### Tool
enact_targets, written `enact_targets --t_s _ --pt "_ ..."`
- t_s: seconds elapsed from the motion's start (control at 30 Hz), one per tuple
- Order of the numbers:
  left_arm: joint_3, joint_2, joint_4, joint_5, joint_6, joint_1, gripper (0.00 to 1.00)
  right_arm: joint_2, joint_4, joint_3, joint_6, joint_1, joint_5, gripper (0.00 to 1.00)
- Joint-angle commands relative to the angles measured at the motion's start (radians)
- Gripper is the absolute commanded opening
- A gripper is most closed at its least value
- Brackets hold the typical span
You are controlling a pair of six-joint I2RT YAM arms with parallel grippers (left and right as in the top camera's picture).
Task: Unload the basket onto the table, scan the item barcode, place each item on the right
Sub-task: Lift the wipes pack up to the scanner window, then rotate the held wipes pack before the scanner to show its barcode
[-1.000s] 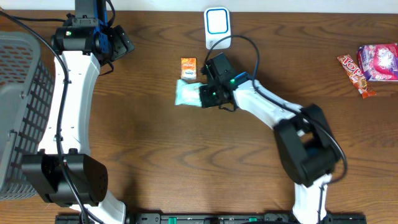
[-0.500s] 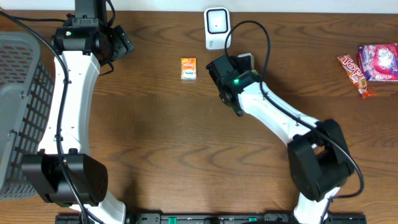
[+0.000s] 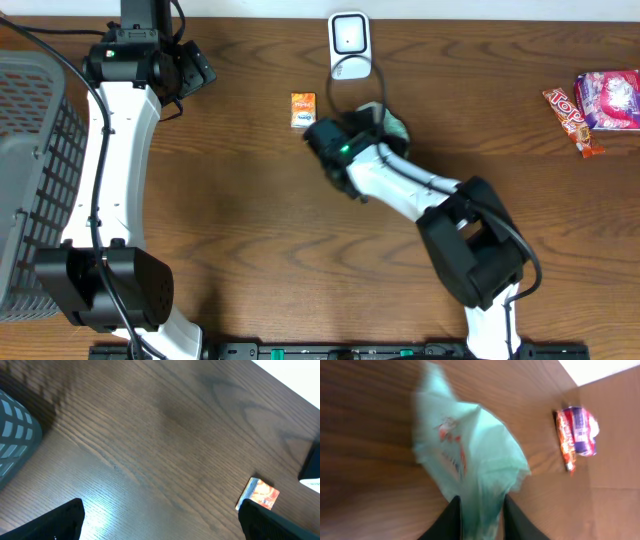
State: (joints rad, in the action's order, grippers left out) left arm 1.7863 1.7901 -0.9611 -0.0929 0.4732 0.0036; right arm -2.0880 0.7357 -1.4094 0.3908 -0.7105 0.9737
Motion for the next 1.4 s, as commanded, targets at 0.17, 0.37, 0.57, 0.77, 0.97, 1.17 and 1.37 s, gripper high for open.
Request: enact_targets --t_s 0.17,0.37,0.57,0.77,0.97,1.17,1.37 --pt "-0.002 0.003 0.001 -0.017 -0.005 0.001 0.98 -0.014 -0.054 0.002 -0.040 -0.158 -0.175 0.66" --pt "-0.002 0.003 0.001 -0.017 -0.005 0.001 0.98 -0.005 -0.023 -0.060 -0.039 -0.146 -0.191 0.76" --pt "-0.002 0.003 0.001 -0.017 -0.005 0.001 0.98 0.001 -0.005 -0.159 -0.040 -0.053 -0.289 0.81" --pt "-0.002 0.003 0.001 -0.017 -0.005 0.001 0.98 -0.001 -0.058 -0.159 -0.024 0.058 -0.558 0.76" --pt "-0.002 0.003 0.000 -0.017 -0.005 0.001 0.98 -0.022 -0.084 -0.158 0.134 0.149 -0.702 0.69" --pt "-0.002 0.003 0.001 -0.017 -0.005 0.001 0.98 -0.027 -0.132 -0.158 0.217 0.167 -0.721 0.61" --pt "-0.002 0.003 0.001 -0.017 -0.005 0.001 0.98 -0.074 -0.138 -0.158 0.246 0.151 -0.701 0.52"
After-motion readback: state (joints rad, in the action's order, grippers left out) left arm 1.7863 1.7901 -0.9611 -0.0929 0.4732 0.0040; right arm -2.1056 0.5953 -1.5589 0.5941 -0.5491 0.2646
